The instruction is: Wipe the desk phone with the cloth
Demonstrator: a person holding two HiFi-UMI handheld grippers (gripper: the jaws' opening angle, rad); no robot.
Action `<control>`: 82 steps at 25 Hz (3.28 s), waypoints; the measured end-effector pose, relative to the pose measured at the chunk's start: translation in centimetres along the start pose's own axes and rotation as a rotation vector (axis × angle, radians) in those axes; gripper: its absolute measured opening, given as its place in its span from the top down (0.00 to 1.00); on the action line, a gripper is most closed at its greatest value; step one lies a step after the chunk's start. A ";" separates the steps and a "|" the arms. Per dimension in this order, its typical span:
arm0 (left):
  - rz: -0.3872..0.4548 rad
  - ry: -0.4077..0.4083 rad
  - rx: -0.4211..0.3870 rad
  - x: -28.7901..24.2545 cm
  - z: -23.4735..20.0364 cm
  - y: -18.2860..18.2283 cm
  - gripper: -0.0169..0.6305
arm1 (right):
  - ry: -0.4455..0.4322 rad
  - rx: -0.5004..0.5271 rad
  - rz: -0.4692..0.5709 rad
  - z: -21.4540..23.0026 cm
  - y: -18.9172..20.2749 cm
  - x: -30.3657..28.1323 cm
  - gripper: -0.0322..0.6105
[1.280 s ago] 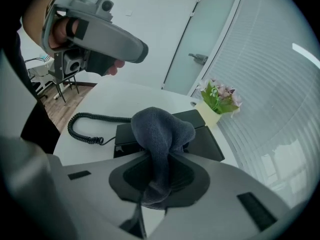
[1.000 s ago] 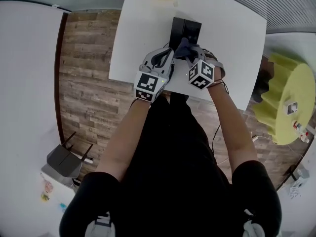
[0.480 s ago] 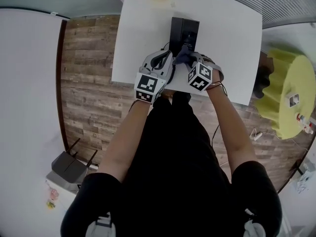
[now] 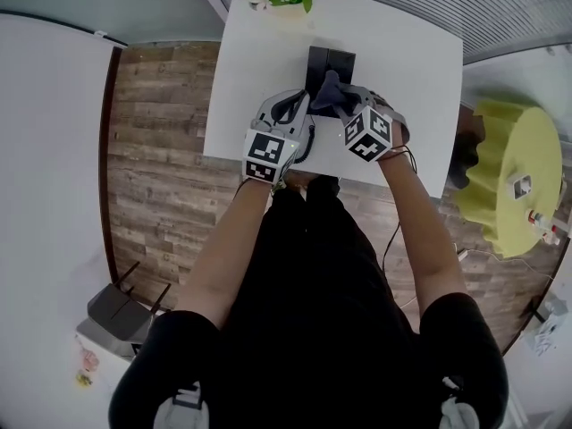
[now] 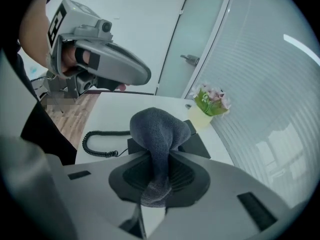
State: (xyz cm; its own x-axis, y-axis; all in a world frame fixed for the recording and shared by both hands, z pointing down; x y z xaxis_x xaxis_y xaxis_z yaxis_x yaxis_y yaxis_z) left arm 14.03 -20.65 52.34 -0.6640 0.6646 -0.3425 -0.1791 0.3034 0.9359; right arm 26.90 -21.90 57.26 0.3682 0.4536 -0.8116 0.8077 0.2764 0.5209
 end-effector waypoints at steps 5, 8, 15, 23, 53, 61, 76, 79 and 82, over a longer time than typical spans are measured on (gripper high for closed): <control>0.019 -0.027 0.012 -0.6 -1.0 -0.9 0.96 | 0.028 0.052 0.012 2.0 -2.0 -0.3 0.83; 0.013 -0.044 0.017 -1.0 -1.7 -0.9 0.96 | 0.035 0.072 0.019 3.2 -2.8 -1.1 0.83; 0.006 -0.084 0.033 -2.1 -3.5 -0.8 0.96 | 0.046 0.127 0.039 5.2 -4.7 -2.9 0.83; -0.004 -0.112 0.051 -3.4 -4.9 -0.5 0.96 | 0.021 0.147 0.051 7.1 -5.6 -5.8 0.83; -0.054 -0.098 0.083 -2.6 -4.7 3.5 0.96 | -0.139 0.216 -0.009 -3.1 -1.7 -7.3 0.83; -0.070 -0.079 0.066 -0.9 -3.4 4.4 0.96 | -0.179 0.215 -0.045 -6.8 -0.2 -7.3 0.83; 0.052 0.003 -0.035 4.5 -1.5 -2.7 0.96 | -0.024 -0.304 0.410 -1.6 -3.0 6.8 0.83; 0.108 0.058 -0.046 6.2 -0.1 -5.8 0.96 | 0.023 -0.390 0.565 -0.6 -3.8 12.1 0.83; 0.141 0.108 -0.097 7.3 1.5 -8.6 0.96 | 0.074 -0.413 0.684 0.3 -4.6 16.6 0.83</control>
State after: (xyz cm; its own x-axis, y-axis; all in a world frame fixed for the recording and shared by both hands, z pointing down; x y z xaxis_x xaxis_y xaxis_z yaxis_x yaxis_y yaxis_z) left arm 11.78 -17.41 41.70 -0.7603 0.6177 -0.2011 -0.1438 0.1418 0.9794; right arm 29.46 -15.87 41.34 0.6770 0.6867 -0.2647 0.1724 0.2017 0.9642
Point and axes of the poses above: the fingertips, and each gripper's own axes: x backward along the fingers, z to its right, y out of its underside, the point moved 6 cm from there along x, backward along the fingers, and after that the axes turned 2 degrees about -x, right-handed, at the moved point
